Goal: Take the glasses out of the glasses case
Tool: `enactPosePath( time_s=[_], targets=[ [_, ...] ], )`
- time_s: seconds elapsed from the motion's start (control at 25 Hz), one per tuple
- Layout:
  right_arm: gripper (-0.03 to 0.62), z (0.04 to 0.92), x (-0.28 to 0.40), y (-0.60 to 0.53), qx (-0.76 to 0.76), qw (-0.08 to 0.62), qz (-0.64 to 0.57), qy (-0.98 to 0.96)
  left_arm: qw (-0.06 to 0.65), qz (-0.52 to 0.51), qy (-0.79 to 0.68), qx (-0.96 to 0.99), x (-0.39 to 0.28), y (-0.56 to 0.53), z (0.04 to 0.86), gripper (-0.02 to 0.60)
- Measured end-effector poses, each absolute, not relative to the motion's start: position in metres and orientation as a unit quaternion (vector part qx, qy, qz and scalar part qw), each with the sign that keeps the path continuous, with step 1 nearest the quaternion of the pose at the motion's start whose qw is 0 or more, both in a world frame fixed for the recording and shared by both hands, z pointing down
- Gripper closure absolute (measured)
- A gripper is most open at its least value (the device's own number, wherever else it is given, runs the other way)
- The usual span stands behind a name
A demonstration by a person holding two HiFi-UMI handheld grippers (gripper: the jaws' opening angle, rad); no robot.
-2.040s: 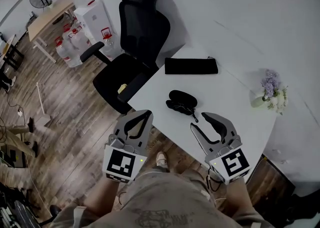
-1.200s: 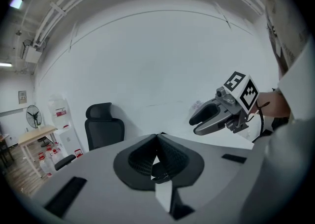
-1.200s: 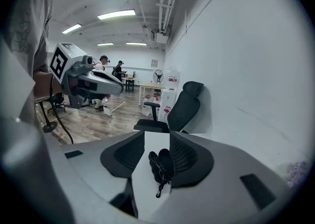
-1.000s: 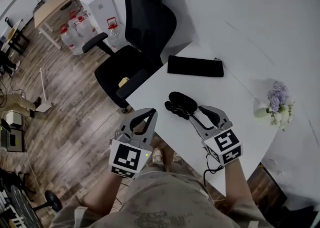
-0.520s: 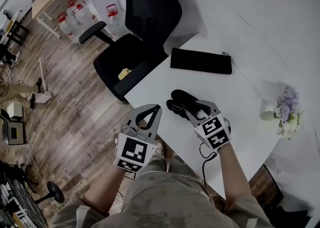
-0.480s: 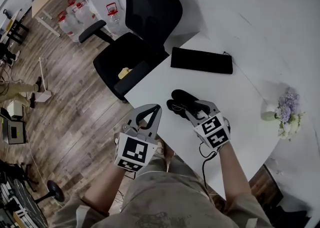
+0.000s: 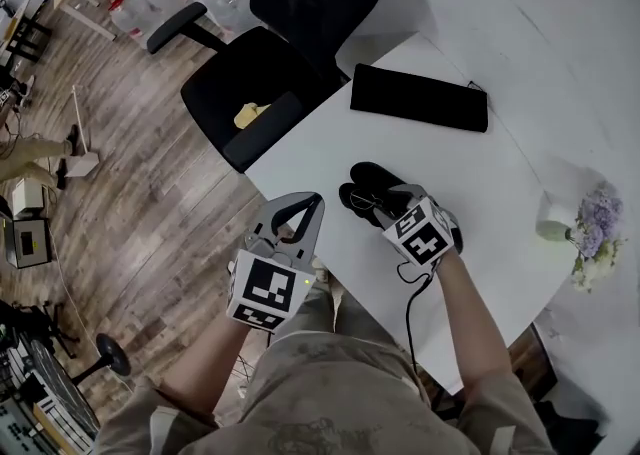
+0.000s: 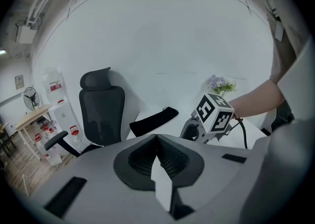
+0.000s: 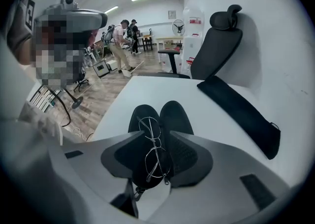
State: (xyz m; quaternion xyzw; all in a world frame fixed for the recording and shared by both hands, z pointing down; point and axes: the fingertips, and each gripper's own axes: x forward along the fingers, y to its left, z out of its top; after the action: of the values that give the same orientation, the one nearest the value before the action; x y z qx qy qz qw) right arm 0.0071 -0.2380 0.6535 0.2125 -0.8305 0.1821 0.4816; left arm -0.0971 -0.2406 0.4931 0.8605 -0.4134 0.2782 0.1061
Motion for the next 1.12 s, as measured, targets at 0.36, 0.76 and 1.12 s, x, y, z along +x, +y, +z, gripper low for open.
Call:
enactPosePath(
  time_s=[0.36,0.76,1.12],
  targets=[
    [0.421,0.694,0.004,-0.227,0.139,0.547,0.182,-0.805,0.154,0.288,-0.412,0.851,-0.106,-0.234,0.524,0.566],
    [0.47,0.702,0.0,-0.222,0.103,0.554,0.172,-0.808,0.172,0.291,-0.417,0.844,-0.104,-0.225,0.537,0.566],
    [0.473,0.687,0.001,-0.228,0.158,0.529,0.155,-0.819,0.167,0.292,-0.421,0.842,-0.105,-0.214,0.531,0.566]
  ],
)
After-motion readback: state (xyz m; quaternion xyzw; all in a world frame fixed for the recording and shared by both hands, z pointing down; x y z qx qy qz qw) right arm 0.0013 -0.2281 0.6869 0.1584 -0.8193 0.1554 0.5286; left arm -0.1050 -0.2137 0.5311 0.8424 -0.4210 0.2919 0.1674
